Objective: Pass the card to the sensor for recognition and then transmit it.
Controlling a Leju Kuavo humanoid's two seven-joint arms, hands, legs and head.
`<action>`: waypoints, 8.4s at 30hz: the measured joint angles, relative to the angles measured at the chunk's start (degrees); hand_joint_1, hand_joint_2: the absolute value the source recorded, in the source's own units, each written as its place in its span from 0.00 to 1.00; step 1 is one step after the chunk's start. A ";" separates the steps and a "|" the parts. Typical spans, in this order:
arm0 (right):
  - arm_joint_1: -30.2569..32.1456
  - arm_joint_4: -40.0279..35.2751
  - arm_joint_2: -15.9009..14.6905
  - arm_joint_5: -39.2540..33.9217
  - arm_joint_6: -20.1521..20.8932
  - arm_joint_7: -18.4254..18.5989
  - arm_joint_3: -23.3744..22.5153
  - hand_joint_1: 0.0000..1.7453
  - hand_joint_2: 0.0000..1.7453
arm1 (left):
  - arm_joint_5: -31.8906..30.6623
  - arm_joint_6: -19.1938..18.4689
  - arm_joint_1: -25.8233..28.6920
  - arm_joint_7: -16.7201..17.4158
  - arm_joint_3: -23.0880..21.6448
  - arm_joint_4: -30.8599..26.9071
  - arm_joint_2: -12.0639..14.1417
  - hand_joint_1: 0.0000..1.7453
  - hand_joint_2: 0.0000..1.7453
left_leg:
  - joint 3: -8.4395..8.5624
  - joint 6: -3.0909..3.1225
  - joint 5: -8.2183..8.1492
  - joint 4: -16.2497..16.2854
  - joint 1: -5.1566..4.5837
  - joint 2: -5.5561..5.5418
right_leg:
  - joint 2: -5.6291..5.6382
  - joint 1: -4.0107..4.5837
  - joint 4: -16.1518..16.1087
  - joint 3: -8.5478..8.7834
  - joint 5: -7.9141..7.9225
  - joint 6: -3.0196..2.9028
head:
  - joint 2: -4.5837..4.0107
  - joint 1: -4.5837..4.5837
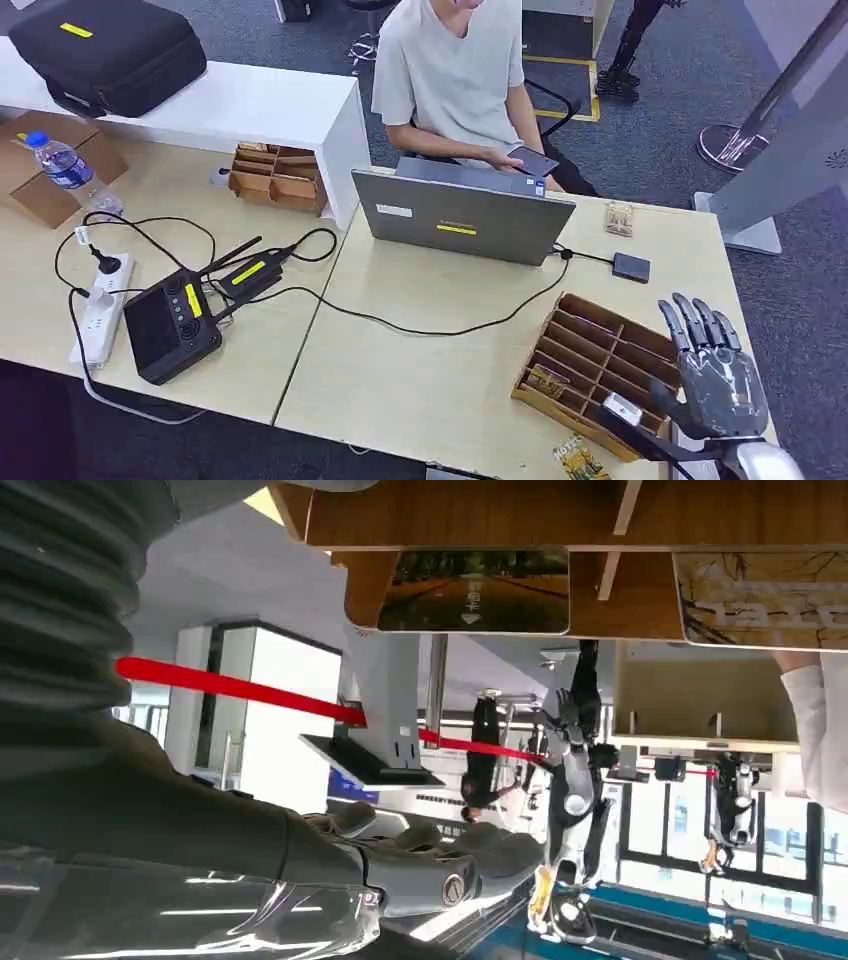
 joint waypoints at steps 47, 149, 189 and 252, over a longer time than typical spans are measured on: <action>-2.57 4.00 2.12 -0.81 0.33 0.50 3.10 1.00 1.00 | -0.46 -0.04 -0.09 0.11 0.00 0.00 -0.02 0.00 1.00 | 0.00 0.00 0.00 0.00 0.00 -0.01 | 0.00 0.00 0.00 -0.01 0.00 0.00 | 0.00 0.00; -53.17 37.64 17.29 6.84 -2.32 7.67 18.45 1.00 1.00 | -6.64 -1.22 -1.21 0.44 -4.13 0.02 -0.57 0.00 1.00 | -0.09 -0.23 0.28 0.01 0.15 0.04 | 0.10 0.12 0.16 -0.16 0.24 -0.16 | 0.00 0.02; -55.16 45.94 18.45 5.99 -3.52 8.11 18.67 0.00 1.00 | -6.47 1.55 -1.77 3.25 -5.73 0.00 -3.80 0.00 1.00 | -0.09 -0.23 0.28 0.03 0.15 0.03 | 0.10 0.14 0.12 -0.19 0.24 -0.16 | 0.00 0.02; 1.25 48.74 -19.21 15.68 -4.86 1.70 -60.62 0.00 1.00 | 3.52 -0.74 0.81 1.73 1.62 0.00 0.07 0.00 1.00 | -0.11 0.08 -0.08 0.06 0.10 -0.21 | -0.18 0.13 -0.15 -0.07 -0.03 0.12 | 0.00 0.02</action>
